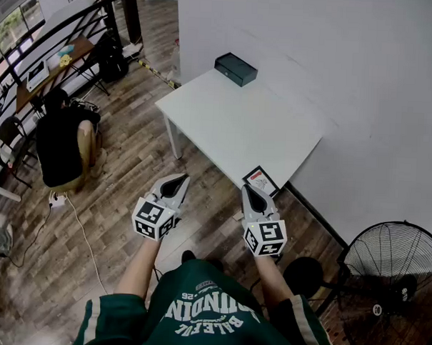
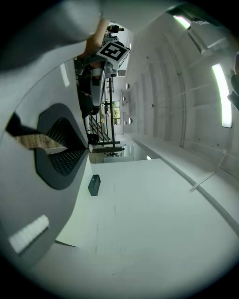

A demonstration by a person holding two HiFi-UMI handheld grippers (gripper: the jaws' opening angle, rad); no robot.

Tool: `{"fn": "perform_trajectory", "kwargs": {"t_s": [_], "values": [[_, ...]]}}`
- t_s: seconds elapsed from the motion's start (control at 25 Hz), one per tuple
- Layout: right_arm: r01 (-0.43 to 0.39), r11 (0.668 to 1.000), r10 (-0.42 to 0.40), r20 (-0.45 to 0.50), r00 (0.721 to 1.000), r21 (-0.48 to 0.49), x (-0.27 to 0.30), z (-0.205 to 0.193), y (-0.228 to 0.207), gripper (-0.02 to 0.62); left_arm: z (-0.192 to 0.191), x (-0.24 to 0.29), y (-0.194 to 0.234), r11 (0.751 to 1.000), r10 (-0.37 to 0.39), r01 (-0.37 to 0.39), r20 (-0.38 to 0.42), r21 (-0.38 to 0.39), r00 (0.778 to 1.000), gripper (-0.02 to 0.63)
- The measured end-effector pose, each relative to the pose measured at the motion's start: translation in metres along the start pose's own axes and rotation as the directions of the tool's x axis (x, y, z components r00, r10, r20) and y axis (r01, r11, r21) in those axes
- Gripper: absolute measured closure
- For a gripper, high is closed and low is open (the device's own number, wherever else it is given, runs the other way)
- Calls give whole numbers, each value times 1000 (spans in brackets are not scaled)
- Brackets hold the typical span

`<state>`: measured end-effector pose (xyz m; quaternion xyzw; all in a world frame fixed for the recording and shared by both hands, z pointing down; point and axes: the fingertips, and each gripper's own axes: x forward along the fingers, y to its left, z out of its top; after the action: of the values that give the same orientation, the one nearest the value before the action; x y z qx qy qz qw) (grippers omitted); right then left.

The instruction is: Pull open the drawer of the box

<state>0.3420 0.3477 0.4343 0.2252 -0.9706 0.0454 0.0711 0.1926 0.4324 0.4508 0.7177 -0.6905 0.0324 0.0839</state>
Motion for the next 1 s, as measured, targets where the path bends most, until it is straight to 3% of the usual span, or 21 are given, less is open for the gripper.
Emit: {"fn": "perform_trajectory", "kwargs": {"t_s": [0.2, 1.0], "values": [[9, 1000, -9, 31, 999, 10, 11, 1, -3, 594, -2, 8, 11, 1000, -7, 7, -4, 2, 1000, 554], [45, 997, -45, -5, 999, 58, 71, -7, 18, 594, -12, 15, 84, 998, -65, 66, -28, 3, 997, 554]]}}
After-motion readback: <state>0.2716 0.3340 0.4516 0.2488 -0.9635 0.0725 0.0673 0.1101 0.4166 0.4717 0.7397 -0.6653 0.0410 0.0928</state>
